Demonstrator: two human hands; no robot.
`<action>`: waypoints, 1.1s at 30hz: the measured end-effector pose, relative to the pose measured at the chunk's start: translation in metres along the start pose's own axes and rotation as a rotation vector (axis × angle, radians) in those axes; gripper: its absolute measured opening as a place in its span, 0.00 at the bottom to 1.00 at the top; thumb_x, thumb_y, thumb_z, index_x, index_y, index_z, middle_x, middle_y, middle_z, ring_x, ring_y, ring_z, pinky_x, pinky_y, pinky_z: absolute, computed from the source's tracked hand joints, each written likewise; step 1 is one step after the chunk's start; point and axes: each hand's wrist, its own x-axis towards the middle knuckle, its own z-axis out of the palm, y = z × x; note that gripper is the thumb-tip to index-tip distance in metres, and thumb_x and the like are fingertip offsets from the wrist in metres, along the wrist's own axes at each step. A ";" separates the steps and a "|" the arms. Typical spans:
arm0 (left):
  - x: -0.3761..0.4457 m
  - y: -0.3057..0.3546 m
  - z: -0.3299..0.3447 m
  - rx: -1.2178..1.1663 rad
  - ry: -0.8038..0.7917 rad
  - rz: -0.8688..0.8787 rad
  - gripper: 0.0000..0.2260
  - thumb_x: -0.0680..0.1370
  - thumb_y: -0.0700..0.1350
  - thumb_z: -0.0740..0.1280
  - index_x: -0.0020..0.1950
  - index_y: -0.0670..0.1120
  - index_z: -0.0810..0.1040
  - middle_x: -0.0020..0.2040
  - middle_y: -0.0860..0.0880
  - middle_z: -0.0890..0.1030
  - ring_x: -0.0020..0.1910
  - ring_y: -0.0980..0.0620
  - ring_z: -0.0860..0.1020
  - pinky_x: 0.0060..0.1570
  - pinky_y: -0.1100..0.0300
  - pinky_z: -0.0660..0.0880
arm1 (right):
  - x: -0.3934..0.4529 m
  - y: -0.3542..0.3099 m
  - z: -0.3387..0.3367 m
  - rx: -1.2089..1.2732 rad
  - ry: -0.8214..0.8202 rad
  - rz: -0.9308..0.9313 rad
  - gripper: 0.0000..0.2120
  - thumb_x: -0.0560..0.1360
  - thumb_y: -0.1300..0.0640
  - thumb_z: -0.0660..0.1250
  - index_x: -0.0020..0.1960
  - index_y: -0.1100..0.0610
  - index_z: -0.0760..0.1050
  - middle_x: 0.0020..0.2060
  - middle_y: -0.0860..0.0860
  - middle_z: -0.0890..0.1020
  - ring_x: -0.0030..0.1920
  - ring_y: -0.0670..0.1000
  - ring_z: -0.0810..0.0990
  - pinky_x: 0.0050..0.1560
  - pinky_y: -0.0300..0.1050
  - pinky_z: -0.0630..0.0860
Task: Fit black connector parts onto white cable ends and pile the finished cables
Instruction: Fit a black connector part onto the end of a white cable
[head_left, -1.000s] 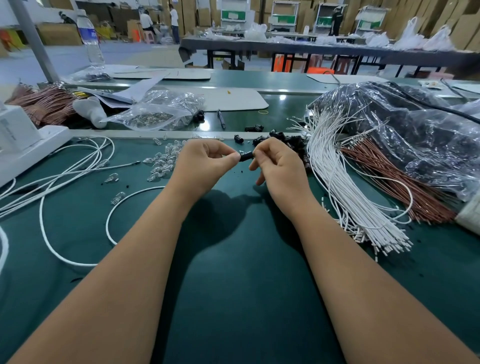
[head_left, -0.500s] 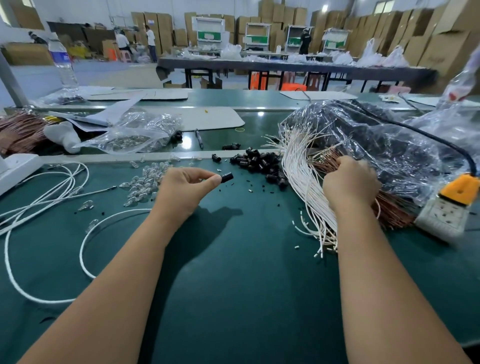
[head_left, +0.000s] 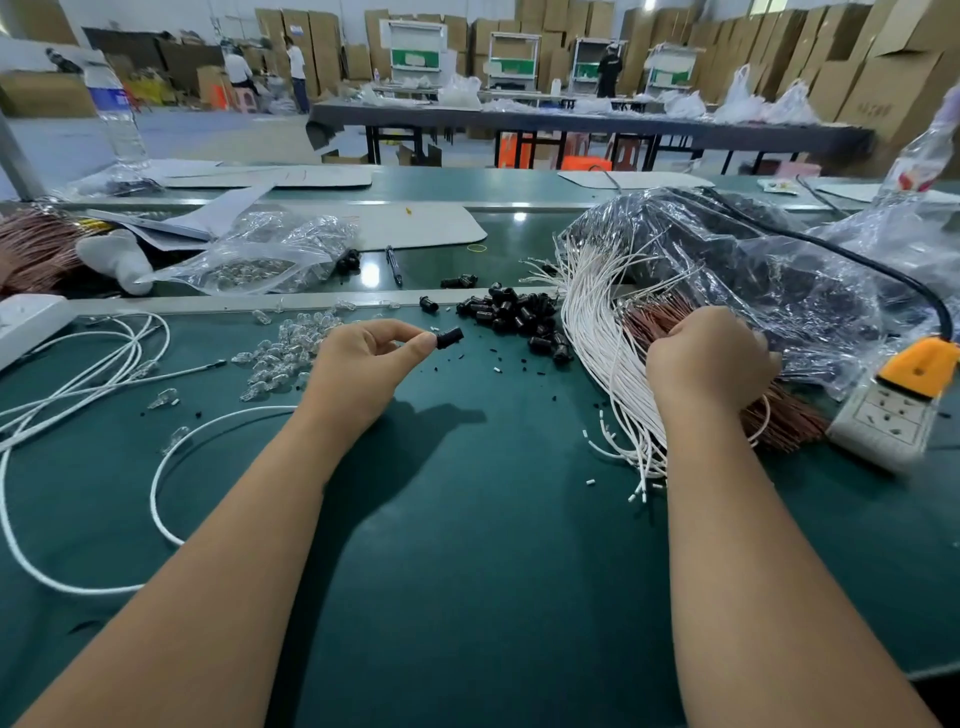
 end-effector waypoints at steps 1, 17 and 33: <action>0.000 0.000 0.000 -0.003 -0.002 0.001 0.05 0.76 0.51 0.70 0.40 0.56 0.83 0.33 0.42 0.74 0.35 0.51 0.68 0.39 0.59 0.65 | -0.001 0.000 -0.001 -0.005 0.052 -0.004 0.09 0.73 0.63 0.64 0.50 0.60 0.80 0.51 0.59 0.81 0.57 0.62 0.75 0.61 0.54 0.66; 0.006 0.002 -0.004 -0.166 0.149 0.021 0.07 0.82 0.46 0.61 0.46 0.49 0.74 0.47 0.47 0.82 0.41 0.55 0.77 0.37 0.69 0.74 | -0.096 -0.109 0.001 1.316 -0.362 -0.250 0.06 0.74 0.65 0.66 0.42 0.57 0.73 0.34 0.53 0.80 0.33 0.49 0.81 0.36 0.43 0.79; 0.000 0.010 0.001 -0.187 0.003 -0.058 0.07 0.83 0.45 0.58 0.46 0.48 0.70 0.26 0.52 0.73 0.23 0.58 0.67 0.25 0.68 0.66 | -0.077 -0.089 0.013 1.923 -0.775 0.324 0.06 0.78 0.70 0.62 0.45 0.61 0.71 0.32 0.56 0.80 0.34 0.53 0.83 0.38 0.42 0.81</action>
